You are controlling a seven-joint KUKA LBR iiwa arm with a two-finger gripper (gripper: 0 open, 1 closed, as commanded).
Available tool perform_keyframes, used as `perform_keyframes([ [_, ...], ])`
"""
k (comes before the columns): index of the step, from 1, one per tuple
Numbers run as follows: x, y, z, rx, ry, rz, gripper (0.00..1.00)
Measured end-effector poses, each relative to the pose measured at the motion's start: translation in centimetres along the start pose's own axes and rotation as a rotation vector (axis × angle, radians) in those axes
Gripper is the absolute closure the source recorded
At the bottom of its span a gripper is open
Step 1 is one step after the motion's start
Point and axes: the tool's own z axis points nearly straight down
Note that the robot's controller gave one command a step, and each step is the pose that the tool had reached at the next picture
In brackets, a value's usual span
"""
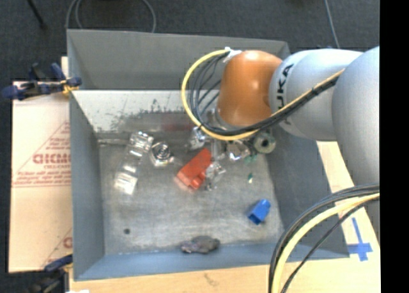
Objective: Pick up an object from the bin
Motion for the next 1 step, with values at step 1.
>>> perform_keyframes([
  [1,0.11,0.01,0.29,-0.001,0.004,0.0,1.0],
])
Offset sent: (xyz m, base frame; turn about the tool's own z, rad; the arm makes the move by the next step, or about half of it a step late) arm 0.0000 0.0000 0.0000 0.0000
